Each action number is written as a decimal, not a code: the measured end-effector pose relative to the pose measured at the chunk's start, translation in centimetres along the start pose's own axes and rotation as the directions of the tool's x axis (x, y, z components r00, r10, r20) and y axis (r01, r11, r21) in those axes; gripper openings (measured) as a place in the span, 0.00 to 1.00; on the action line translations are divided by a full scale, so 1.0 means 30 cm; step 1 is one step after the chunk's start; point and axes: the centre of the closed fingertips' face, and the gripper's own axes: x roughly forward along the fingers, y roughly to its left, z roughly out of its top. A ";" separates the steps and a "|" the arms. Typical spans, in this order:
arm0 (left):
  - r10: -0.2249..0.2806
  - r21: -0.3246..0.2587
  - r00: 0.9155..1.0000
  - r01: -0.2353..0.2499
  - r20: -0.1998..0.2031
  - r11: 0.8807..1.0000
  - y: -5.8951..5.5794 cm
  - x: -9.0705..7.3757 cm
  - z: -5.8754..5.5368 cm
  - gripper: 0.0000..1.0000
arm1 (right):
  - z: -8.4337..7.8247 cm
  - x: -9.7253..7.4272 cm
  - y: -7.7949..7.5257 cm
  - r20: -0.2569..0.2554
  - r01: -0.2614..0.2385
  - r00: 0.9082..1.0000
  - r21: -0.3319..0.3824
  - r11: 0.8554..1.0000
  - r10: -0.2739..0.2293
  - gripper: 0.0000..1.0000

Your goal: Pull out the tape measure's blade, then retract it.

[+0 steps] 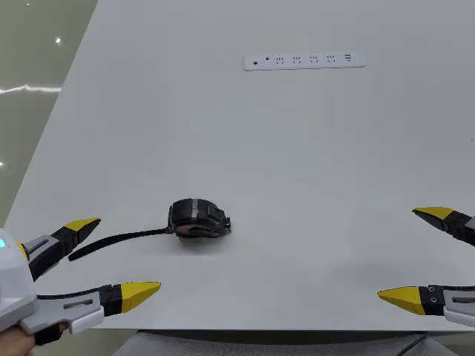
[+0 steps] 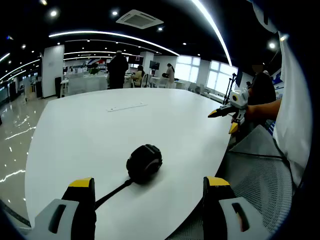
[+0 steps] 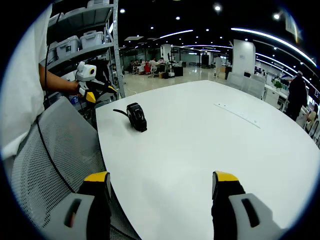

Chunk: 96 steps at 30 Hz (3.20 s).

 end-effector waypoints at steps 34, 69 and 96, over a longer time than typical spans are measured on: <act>-0.015 -0.002 1.000 0.015 -0.005 1.000 -0.003 0.010 0.002 0.84 | 0.003 0.009 0.002 -0.004 -0.016 1.000 -0.006 1.000 0.016 0.83; -0.120 0.098 0.989 0.129 -0.088 0.987 0.034 0.138 -0.016 0.73 | 0.012 0.167 0.020 -0.058 -0.131 0.990 -0.061 0.989 0.128 0.71; -0.212 0.178 0.958 0.247 -0.194 0.953 0.035 0.269 -0.037 0.62 | 0.048 0.300 0.026 -0.041 -0.205 0.978 -0.028 0.978 0.204 0.64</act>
